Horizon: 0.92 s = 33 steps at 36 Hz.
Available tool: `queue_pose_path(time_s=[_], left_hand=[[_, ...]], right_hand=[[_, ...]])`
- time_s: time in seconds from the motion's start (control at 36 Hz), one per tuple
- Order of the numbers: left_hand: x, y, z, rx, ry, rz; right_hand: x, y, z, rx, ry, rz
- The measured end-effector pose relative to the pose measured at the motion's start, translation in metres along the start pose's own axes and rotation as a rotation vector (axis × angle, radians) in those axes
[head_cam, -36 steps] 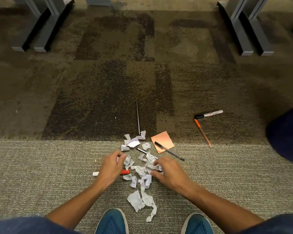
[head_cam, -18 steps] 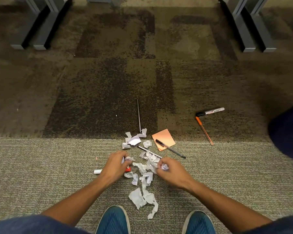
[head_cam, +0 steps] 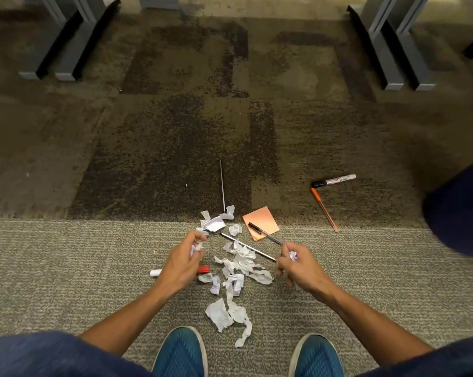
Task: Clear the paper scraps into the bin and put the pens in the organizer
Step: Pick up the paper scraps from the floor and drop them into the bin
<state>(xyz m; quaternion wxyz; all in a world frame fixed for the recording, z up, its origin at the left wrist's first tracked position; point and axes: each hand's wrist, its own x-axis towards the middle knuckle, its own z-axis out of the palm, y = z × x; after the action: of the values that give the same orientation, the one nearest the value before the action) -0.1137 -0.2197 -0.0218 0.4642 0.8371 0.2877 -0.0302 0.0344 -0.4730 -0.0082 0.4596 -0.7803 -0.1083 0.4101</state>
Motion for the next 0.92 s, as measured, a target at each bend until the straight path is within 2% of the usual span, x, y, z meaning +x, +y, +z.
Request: queue_pose_path(time_s=[0.17,0.33,0.47,0.64,0.72,0.92], left_hand=[[0.005,0.001,0.006,0.199,-0.070,0.114],[0.007,0.004,0.016,0.262,-0.182,0.137],[0.007,0.008,0.031,0.311,-0.254,0.152],[0.009,0.004,0.035,0.368,-0.295,0.184],[0.008,0.002,0.031,0.352,-0.259,0.200],[0.003,0.001,0.018,0.207,-0.155,0.161]], right_hand=[[-0.002,0.000,0.006,-0.246,-0.050,-0.103],[0.005,0.007,0.015,-0.554,-0.094,-0.205],[0.005,0.016,0.022,-0.689,-0.124,-0.197],[0.009,0.027,0.033,-0.770,-0.107,-0.184],[0.011,0.030,0.032,-0.773,-0.085,-0.209],[0.010,0.018,0.017,-0.532,-0.115,-0.132]])
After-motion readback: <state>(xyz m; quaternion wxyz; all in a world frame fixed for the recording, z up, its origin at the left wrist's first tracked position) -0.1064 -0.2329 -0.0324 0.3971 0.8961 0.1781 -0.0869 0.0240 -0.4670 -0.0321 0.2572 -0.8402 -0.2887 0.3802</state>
